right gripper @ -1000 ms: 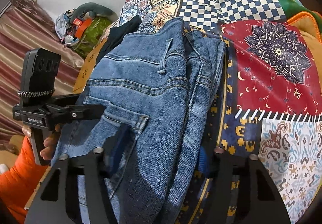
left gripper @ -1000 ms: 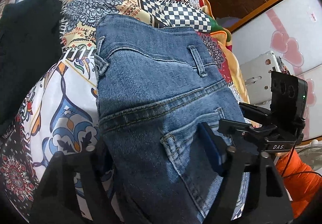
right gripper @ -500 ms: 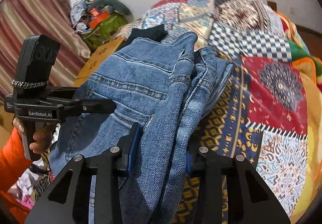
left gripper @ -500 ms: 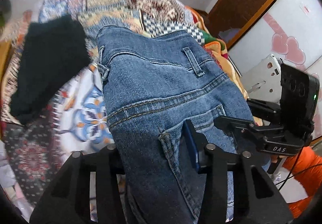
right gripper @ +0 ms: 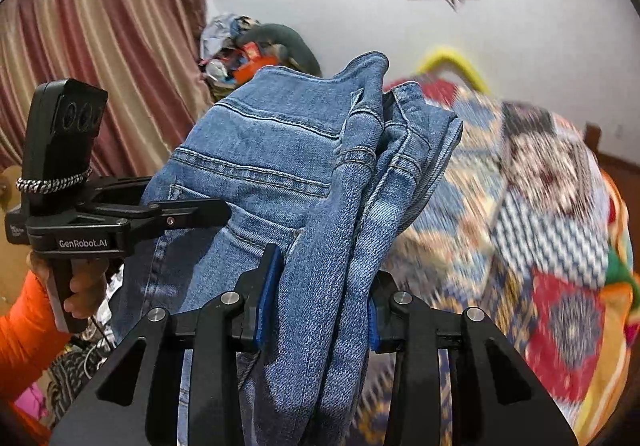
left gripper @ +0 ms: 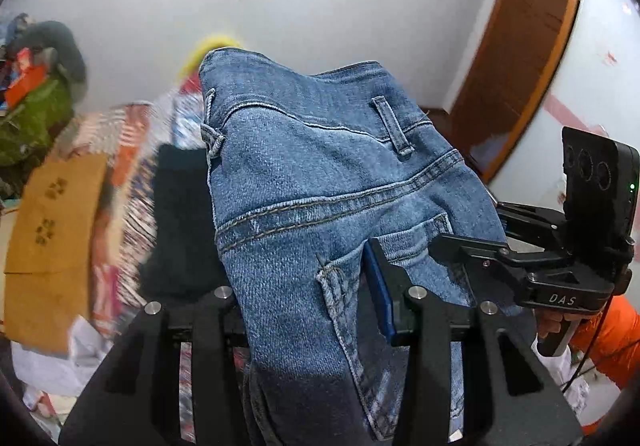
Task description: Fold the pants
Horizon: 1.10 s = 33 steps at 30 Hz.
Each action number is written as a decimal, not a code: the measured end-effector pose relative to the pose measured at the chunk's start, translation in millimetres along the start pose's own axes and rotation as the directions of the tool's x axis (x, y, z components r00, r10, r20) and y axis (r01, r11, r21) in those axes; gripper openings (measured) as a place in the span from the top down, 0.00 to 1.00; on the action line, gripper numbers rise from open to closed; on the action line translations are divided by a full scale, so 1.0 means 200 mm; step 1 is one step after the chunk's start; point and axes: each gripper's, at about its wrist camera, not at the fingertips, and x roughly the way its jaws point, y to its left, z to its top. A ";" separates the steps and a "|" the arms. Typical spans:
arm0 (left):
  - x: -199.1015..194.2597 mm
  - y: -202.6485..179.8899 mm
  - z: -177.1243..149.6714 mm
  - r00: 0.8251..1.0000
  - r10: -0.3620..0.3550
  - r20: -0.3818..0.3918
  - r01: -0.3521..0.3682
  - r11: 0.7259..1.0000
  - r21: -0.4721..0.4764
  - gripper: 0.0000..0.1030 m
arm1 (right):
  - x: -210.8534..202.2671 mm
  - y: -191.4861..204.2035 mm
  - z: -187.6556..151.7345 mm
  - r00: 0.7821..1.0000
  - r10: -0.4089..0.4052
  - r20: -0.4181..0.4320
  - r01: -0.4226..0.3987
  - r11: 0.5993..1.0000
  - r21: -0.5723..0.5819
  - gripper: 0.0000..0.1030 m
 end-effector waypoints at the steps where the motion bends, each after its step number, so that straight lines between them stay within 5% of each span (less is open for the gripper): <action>1: 0.00 0.04 0.03 1.000 0.010 0.014 -0.010 1.000 -0.007 0.58 | 0.04 0.02 0.06 1.000 0.004 0.010 -0.004 1.000 -0.018 0.68; 12: 0.18 0.54 0.24 0.996 0.068 0.051 -0.062 0.992 -0.108 0.58 | 0.47 0.06 0.42 1.000 0.027 -0.007 -0.028 0.993 -0.118 0.69; 23: 0.81 0.92 0.33 0.986 0.153 -0.061 -0.161 0.974 -0.158 0.58 | 1.06 -0.15 0.51 0.991 0.008 -0.134 -0.018 0.997 -0.073 0.69; 31: 1.33 1.13 0.21 0.967 0.131 -0.219 -0.189 0.945 -0.269 0.56 | 1.47 -0.35 0.47 0.943 -0.073 -0.326 0.061 0.997 -0.048 0.68; 33: 1.31 1.10 0.17 0.972 0.114 -0.205 -0.172 0.941 -0.290 0.54 | 1.50 -0.38 0.41 0.930 -0.096 -0.354 0.089 0.995 -0.037 0.66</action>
